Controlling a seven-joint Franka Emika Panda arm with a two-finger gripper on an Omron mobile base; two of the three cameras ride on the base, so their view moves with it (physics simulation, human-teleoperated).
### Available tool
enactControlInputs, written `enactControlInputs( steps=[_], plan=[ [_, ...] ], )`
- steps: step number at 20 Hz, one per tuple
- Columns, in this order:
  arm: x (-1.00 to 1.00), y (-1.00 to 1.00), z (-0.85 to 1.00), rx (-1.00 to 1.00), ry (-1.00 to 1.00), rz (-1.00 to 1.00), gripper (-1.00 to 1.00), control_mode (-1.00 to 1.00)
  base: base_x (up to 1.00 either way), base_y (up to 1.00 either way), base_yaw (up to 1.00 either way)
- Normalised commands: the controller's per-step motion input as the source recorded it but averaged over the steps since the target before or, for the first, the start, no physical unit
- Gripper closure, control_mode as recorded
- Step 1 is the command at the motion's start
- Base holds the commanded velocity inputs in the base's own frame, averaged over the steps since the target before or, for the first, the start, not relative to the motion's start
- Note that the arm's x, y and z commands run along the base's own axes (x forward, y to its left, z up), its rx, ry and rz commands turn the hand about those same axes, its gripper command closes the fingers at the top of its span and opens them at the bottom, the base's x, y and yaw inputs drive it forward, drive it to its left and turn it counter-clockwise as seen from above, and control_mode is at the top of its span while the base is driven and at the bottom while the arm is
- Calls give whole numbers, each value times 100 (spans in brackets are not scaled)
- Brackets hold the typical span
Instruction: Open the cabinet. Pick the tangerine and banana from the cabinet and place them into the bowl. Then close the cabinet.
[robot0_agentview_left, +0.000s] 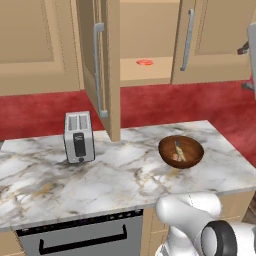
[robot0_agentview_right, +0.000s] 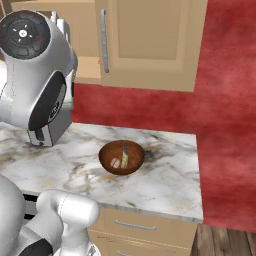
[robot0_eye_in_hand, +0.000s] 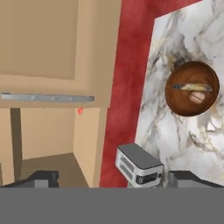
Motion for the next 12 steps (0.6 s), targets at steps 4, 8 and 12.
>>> enactControlInputs(
  steps=[4,8,12],
  plan=[
    [-64,50,0,-13,0,0,-100,-100,0,0,0],
    [-48,54,-1,-12,0,0,-100,-100,0,0,0],
    [-21,58,-12,-12,-3,0,-100,-100,0,0,0]
  ],
)
